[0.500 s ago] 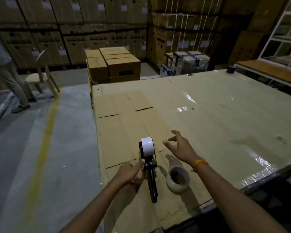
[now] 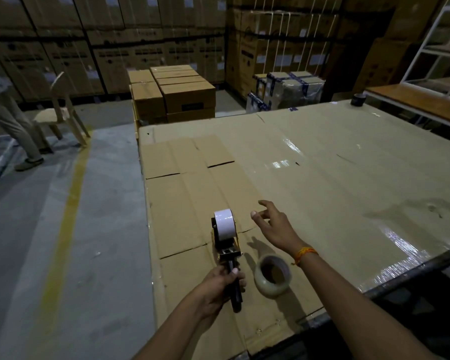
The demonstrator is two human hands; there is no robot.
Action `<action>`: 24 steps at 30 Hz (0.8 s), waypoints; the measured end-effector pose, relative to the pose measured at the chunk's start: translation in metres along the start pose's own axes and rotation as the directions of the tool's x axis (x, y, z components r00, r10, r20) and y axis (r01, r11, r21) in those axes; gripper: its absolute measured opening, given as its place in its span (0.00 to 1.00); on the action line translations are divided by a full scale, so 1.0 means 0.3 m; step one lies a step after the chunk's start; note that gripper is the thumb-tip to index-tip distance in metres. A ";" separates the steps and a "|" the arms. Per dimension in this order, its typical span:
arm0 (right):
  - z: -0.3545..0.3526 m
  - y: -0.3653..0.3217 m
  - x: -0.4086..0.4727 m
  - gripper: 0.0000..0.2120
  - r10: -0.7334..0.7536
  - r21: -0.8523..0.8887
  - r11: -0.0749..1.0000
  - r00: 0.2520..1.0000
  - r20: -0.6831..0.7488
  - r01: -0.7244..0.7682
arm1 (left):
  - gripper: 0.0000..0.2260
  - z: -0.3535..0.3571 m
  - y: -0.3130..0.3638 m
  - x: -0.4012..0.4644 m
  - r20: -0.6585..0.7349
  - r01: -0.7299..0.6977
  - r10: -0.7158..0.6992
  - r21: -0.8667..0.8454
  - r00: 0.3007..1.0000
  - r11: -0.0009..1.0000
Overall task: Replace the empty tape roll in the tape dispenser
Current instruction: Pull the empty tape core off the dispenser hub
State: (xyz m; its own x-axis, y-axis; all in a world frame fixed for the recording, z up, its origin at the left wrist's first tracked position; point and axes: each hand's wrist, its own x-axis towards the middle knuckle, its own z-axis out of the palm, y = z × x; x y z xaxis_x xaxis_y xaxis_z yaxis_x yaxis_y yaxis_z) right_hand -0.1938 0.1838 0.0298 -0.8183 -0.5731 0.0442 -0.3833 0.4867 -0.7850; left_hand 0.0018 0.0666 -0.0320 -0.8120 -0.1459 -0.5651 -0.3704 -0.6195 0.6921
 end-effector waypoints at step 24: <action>0.161 0.091 0.193 0.21 0.425 -0.214 0.904 0.830 0.360 -0.370 | 0.18 -0.100 0.006 0.013 -0.298 0.088 0.375 0.870 0.878 0.486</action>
State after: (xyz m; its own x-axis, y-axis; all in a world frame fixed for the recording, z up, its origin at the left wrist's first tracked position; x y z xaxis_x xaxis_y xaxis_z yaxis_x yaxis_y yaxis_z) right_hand -0.2308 0.1321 -0.0188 -0.6881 -0.5063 -0.5198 -0.1355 0.7934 -0.5934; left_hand 0.0115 0.0418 -0.0465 -0.7170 -0.5904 -0.3705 -0.6438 0.3572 0.6767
